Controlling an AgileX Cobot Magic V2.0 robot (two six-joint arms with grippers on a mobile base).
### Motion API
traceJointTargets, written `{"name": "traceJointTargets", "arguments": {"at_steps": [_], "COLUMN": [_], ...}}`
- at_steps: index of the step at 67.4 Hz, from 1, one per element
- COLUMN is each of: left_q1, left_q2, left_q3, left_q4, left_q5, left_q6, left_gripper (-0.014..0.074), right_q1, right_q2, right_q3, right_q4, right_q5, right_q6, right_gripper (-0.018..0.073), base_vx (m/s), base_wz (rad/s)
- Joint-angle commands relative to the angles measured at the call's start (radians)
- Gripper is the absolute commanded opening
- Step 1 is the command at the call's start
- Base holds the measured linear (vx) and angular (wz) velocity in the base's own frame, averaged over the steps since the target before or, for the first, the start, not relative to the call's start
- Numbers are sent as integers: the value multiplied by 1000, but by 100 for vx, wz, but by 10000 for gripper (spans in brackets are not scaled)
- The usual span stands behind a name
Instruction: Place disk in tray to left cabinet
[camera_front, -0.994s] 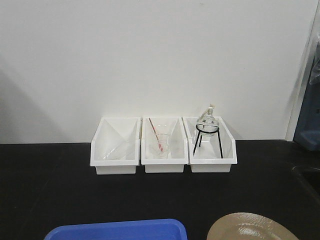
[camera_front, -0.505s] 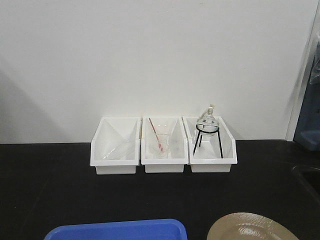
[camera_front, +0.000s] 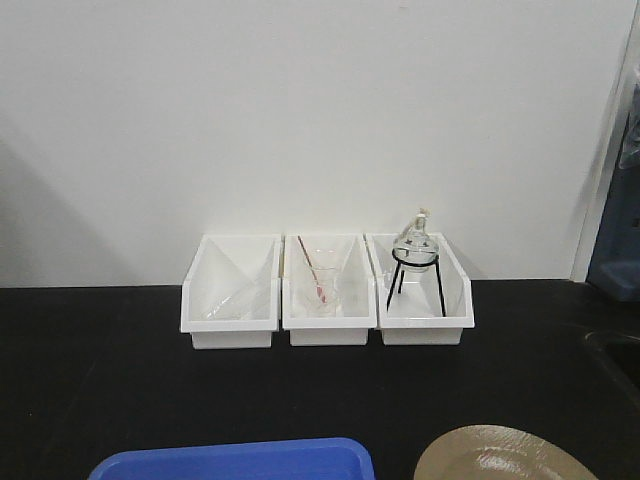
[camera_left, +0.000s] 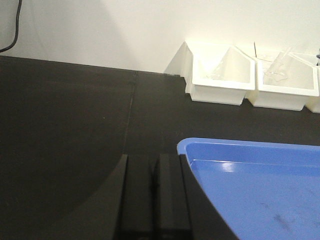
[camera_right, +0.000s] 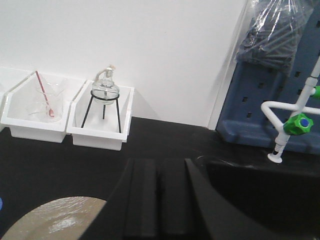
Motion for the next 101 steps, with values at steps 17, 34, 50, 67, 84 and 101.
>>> {"name": "traceJointTargets", "arguments": {"at_steps": [17,34,50,67,84,101], "left_q1": [-1,-2,-2,-2,-2,-2], "left_q2": [-5,24,212,361,383,383], "left_q3": [19,-193,-481,-515,-515,-515], "left_q4": [-6,-6,-6,-6,-6,-6], "left_q5": [-399,-234,-24,-26,-34,-35], "left_q6": [-9,-10,-7,-7,-7,-7], "left_gripper": [-6,62,262,415,416,416], "right_q1": [-3,-3,-3,-3,-4,-152], "right_q2": [78,78,115,216,411,793], "right_q3": [-36,-36,-36,-36,-139,-352], "right_q4": [9,9,5,132,108,55], "right_q5": [-124,-69,-46,52,389,471], "right_q6": [130,193,193,210,502,348], "right_gripper": [0,54,234,463,484,484], "base_vx": [0,0,0,0,0,0], "base_wz": [0,0,0,0,0,0]}}
